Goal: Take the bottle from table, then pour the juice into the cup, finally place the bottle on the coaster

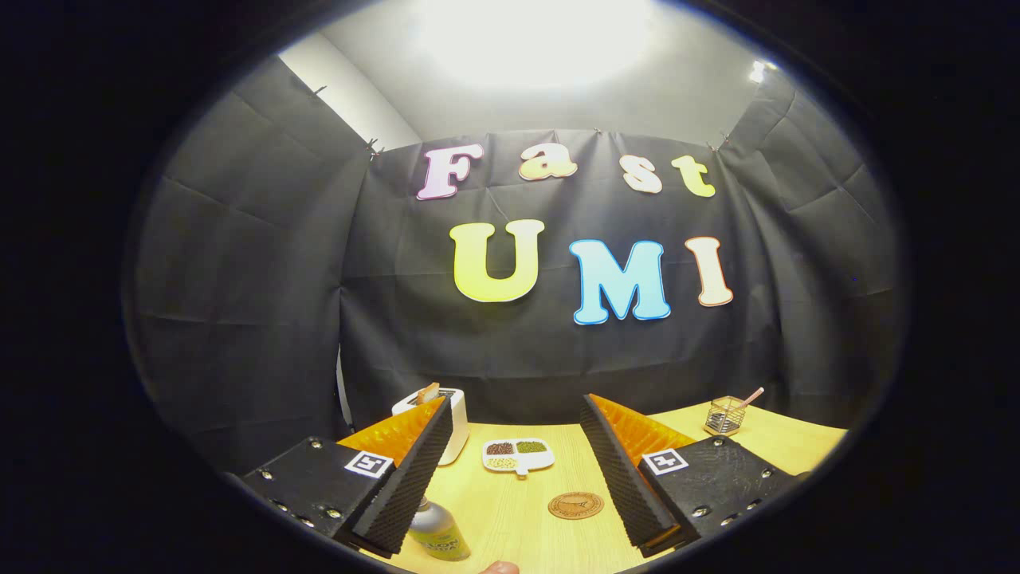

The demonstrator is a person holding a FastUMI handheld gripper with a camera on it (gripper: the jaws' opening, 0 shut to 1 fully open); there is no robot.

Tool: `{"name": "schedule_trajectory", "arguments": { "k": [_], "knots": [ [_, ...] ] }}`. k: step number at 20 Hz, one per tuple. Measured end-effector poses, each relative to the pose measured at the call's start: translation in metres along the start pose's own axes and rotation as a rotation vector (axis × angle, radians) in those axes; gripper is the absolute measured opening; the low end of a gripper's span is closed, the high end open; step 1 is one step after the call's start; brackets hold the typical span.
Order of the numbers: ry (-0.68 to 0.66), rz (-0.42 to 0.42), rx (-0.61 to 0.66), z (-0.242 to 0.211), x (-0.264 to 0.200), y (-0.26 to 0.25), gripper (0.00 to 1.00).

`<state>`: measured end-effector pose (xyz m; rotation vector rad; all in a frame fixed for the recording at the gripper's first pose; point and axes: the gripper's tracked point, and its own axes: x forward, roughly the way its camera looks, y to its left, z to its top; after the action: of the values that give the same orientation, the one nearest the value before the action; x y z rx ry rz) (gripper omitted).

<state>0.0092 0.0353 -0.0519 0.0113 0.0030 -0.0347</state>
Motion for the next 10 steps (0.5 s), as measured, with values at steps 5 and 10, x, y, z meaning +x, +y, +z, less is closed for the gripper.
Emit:
{"name": "schedule_trajectory", "arguments": {
  "k": [5, 10],
  "knots": [
    [0.052, 0.049, 0.004, -0.029, 0.000, 0.030, 0.98],
    [0.113, 0.092, 0.012, -0.062, 0.004, 0.059, 0.99]
  ]
}}
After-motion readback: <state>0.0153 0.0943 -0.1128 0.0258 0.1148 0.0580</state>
